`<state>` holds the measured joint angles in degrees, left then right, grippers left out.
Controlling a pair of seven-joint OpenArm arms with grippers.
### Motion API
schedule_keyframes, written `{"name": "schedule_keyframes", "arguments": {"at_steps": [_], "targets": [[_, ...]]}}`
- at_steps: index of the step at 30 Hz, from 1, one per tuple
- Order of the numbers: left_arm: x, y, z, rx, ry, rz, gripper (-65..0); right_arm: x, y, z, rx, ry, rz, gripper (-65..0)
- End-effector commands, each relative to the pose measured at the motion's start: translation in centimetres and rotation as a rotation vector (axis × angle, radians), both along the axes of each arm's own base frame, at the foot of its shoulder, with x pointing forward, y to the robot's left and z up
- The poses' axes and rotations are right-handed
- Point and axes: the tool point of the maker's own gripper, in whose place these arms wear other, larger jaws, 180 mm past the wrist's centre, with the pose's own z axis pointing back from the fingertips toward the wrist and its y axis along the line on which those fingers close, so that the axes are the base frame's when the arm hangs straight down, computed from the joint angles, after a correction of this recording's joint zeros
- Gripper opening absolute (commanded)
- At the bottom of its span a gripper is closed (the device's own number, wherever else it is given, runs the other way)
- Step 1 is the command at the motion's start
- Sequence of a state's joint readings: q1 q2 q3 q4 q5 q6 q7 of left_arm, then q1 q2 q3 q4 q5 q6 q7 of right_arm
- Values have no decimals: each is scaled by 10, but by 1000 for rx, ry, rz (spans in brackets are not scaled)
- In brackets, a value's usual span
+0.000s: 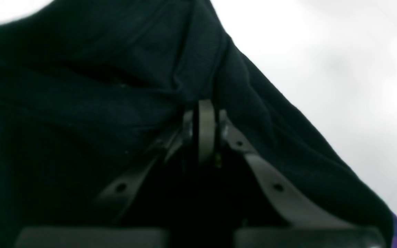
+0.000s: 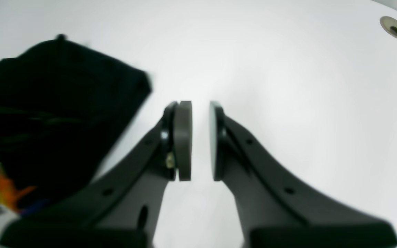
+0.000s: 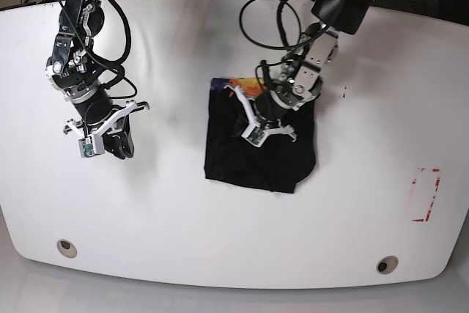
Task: Layout the t-shirt on the table in an organized manner, then fold the t-shirt properly
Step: 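Grasp the folded bundle with the left gripper and lift it, then carry the bundle with the left gripper to the table's edge and release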
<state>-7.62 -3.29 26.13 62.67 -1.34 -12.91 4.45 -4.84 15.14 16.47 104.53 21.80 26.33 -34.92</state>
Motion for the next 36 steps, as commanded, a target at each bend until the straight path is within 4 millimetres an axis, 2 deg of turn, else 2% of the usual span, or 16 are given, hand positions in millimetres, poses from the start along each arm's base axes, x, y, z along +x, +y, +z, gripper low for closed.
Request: {"name": "schedule_keyframes", "arguments": {"at_steps": [1, 9, 13, 19, 22, 29, 36], "targets": [[-48, 85, -70, 330, 251, 29, -650, 6, -1, 18, 4, -62, 6, -569], [-73, 184, -76, 435, 307, 77, -650, 6, -1, 18, 4, -60, 6, -569], [-92, 222, -78, 473, 355, 64, -650, 5, -1, 17, 4, -57, 8, -569], [-120, 278, -70, 522, 412, 58, -650, 5, -1, 17, 3, -57, 8, -569], [-134, 303, -65, 553, 442, 45, -650, 5, -1, 17, 3, -57, 8, -569], [-146, 353, -49, 619, 478, 44, -650, 5, 0, 17, 3, -59, 9, -569], [-146, 391, -27, 669, 482, 64, -650, 5, 0, 17, 3, -59, 9, -569]]}}
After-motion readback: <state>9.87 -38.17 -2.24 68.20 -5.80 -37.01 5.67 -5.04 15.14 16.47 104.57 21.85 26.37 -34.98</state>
